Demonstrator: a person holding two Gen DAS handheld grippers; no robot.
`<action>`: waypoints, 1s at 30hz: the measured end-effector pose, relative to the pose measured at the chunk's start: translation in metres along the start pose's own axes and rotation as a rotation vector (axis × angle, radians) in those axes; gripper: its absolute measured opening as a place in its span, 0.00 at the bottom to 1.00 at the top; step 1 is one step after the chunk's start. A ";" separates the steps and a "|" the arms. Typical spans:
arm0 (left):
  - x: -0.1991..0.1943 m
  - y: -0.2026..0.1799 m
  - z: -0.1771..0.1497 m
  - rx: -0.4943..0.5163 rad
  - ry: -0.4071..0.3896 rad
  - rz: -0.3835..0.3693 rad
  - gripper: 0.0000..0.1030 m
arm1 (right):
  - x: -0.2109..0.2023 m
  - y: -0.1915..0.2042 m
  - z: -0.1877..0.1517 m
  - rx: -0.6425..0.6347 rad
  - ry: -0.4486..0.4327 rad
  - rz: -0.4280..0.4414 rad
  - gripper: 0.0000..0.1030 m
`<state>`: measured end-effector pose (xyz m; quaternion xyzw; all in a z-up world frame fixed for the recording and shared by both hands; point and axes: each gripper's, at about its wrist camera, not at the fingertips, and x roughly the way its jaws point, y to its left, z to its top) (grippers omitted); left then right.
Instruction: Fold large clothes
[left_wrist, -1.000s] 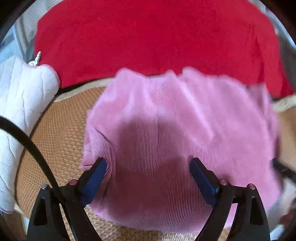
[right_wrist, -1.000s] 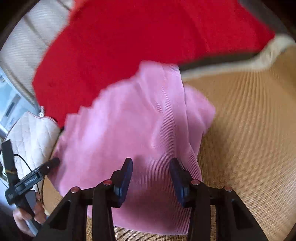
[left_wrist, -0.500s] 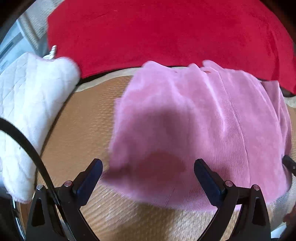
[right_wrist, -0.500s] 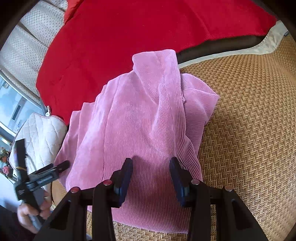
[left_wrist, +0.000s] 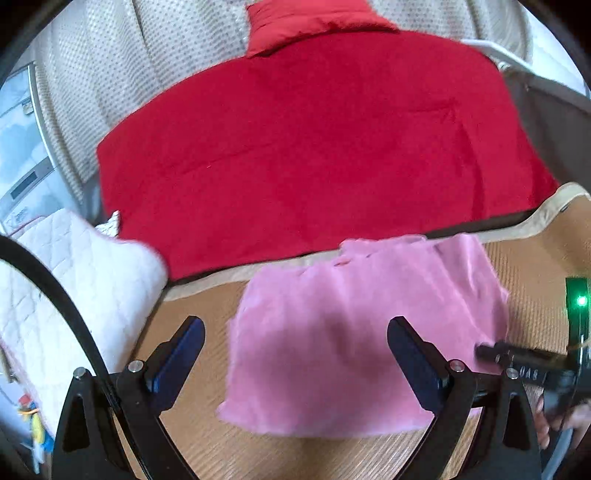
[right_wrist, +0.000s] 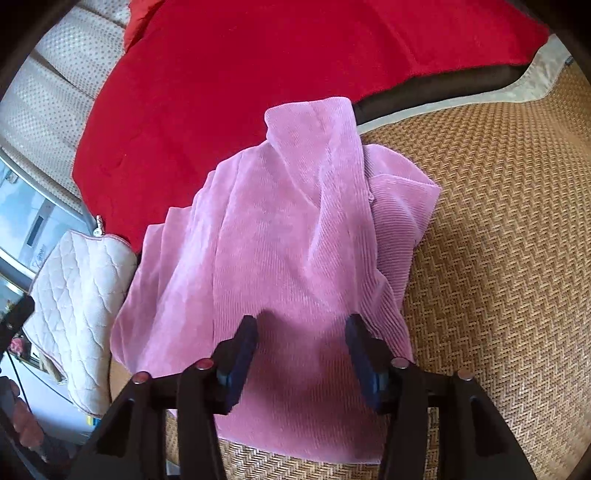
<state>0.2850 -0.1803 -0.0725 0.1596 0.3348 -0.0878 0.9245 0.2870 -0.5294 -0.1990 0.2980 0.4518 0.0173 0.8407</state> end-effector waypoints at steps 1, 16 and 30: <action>0.015 -0.005 -0.002 -0.003 0.005 -0.016 0.96 | 0.000 0.000 0.000 -0.017 0.004 0.005 0.54; 0.151 0.046 -0.083 -0.248 0.241 -0.177 0.96 | 0.004 0.013 -0.002 -0.080 0.001 -0.052 0.55; 0.160 0.125 -0.110 -0.324 0.257 0.000 0.96 | 0.026 0.087 -0.001 -0.225 -0.150 -0.026 0.55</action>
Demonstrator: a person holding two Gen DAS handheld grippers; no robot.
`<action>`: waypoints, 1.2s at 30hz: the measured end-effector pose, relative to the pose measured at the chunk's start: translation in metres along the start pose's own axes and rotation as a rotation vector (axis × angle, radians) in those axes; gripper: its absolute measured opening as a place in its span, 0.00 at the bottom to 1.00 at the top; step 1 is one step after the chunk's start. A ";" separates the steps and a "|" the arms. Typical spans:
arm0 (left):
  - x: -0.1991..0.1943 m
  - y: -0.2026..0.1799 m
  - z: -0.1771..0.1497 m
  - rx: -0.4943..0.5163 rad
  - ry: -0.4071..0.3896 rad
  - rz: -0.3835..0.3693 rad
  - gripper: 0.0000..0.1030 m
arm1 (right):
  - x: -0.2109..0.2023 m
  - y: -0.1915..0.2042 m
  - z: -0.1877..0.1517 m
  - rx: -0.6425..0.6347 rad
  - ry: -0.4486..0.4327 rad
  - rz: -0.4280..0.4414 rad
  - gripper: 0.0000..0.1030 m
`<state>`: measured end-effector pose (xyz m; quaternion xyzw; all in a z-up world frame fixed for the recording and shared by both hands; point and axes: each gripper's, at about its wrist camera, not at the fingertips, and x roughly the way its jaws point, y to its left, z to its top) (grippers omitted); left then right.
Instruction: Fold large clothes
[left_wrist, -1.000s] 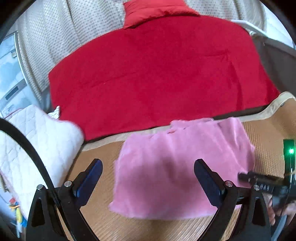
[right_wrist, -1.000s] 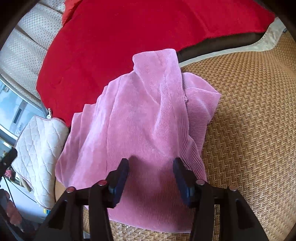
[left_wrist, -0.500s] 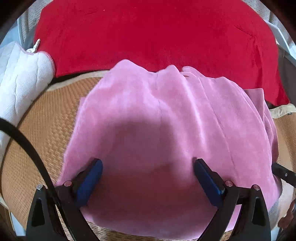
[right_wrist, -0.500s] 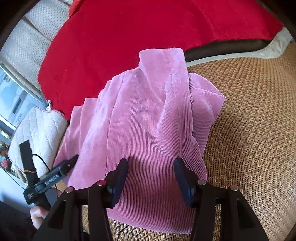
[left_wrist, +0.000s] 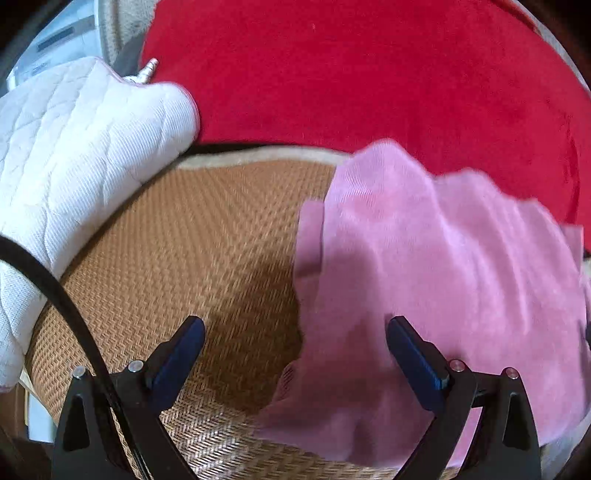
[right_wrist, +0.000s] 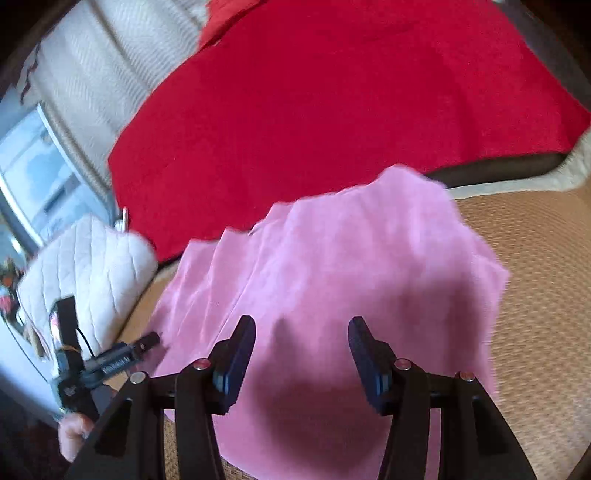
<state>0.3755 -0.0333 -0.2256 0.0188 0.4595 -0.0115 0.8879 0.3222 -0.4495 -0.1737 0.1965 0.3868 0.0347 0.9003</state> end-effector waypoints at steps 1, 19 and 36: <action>0.003 0.000 -0.001 0.009 0.007 -0.005 0.96 | 0.013 0.005 -0.003 -0.013 0.037 -0.035 0.55; 0.013 -0.059 0.011 0.081 -0.012 -0.056 0.96 | 0.040 -0.091 0.052 0.192 -0.047 -0.173 0.49; 0.008 -0.061 -0.005 0.128 -0.029 -0.072 1.00 | 0.071 -0.092 0.086 0.191 -0.047 -0.186 0.48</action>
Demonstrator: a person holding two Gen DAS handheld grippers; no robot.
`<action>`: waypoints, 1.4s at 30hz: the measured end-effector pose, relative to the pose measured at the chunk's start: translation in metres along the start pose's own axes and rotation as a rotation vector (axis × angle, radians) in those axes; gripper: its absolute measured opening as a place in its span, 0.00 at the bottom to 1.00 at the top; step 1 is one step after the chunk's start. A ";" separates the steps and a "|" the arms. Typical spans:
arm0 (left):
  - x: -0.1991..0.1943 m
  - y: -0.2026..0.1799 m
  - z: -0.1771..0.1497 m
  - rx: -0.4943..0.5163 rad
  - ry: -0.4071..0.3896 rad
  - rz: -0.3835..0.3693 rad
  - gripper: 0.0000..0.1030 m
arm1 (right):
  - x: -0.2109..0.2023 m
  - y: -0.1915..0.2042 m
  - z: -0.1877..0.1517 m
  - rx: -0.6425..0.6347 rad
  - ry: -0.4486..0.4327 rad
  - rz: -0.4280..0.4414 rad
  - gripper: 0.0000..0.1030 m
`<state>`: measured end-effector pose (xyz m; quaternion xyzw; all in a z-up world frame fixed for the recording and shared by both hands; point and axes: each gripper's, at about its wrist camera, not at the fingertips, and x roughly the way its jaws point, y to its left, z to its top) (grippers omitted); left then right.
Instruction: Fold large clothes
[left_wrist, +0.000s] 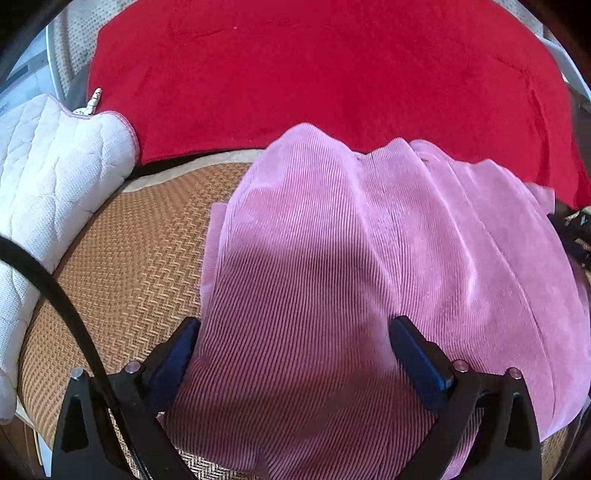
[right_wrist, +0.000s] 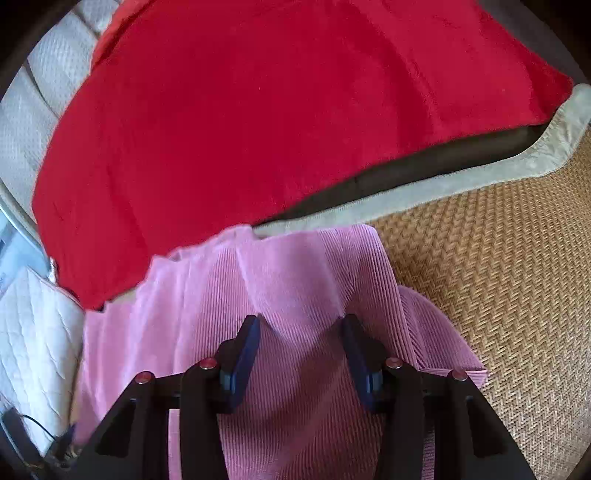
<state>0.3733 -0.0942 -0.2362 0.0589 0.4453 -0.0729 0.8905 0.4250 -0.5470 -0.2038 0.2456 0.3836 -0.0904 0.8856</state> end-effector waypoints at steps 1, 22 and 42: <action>0.002 0.002 -0.001 -0.009 0.005 -0.011 1.00 | -0.006 0.002 0.001 -0.014 -0.020 -0.008 0.49; -0.016 0.028 -0.009 -0.105 0.065 -0.096 1.00 | -0.063 0.002 -0.078 -0.042 0.123 0.229 0.52; -0.069 0.065 -0.094 -0.438 0.057 -0.380 1.00 | -0.139 -0.017 -0.121 -0.035 0.003 0.358 0.63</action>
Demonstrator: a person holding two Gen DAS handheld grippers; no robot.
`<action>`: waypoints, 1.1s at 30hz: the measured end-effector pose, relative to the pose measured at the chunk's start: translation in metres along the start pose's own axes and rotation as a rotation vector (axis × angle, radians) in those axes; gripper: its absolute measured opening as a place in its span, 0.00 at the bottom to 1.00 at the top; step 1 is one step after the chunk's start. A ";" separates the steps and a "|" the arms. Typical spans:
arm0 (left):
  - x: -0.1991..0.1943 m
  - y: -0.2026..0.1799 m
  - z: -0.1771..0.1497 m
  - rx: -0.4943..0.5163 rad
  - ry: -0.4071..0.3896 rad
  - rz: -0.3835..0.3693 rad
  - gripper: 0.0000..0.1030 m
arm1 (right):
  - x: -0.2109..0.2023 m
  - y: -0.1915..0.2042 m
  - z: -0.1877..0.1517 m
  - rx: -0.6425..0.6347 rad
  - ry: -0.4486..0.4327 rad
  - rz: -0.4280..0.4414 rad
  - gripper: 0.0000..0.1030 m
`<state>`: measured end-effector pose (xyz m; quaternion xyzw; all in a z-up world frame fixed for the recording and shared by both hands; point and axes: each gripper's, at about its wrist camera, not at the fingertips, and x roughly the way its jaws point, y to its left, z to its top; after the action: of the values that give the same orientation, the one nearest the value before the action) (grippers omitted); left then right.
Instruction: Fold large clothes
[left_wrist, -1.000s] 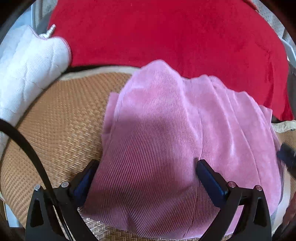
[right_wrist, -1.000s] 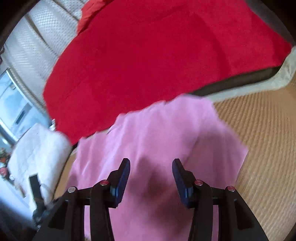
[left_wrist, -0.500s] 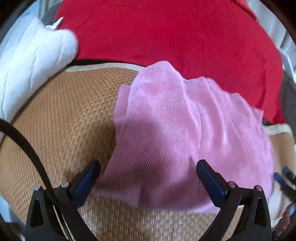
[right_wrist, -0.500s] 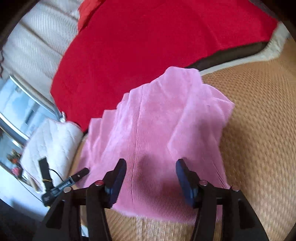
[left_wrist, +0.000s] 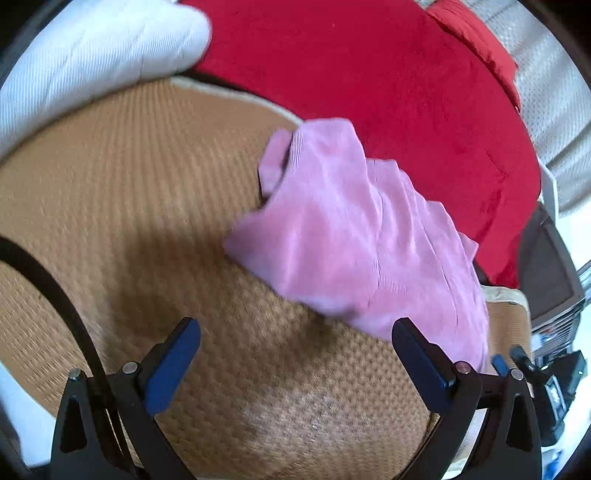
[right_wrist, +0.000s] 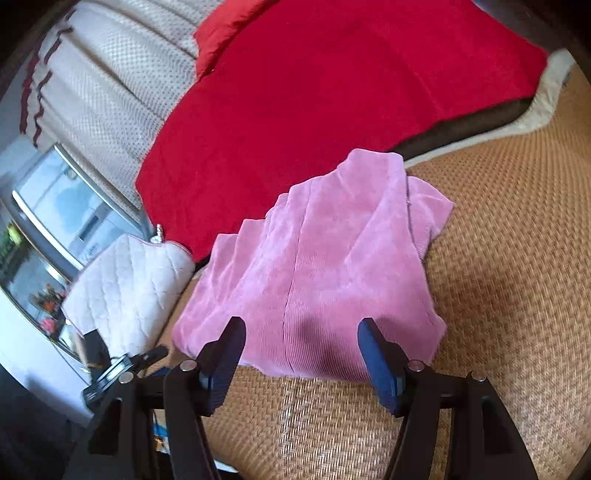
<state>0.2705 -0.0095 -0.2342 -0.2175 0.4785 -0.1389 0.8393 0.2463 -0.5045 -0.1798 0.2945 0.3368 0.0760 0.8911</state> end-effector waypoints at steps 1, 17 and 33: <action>0.005 0.002 0.003 -0.004 0.011 -0.008 1.00 | 0.006 0.004 0.000 -0.003 0.004 -0.002 0.58; 0.059 -0.005 0.050 -0.148 -0.127 -0.080 0.73 | 0.059 -0.002 -0.002 0.044 0.099 -0.074 0.40; 0.084 -0.007 0.062 -0.181 -0.111 -0.107 0.70 | 0.004 -0.043 -0.005 0.244 0.130 0.172 0.55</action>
<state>0.3657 -0.0386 -0.2651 -0.3250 0.4297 -0.1272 0.8328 0.2434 -0.5353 -0.2098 0.4230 0.3738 0.1295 0.8152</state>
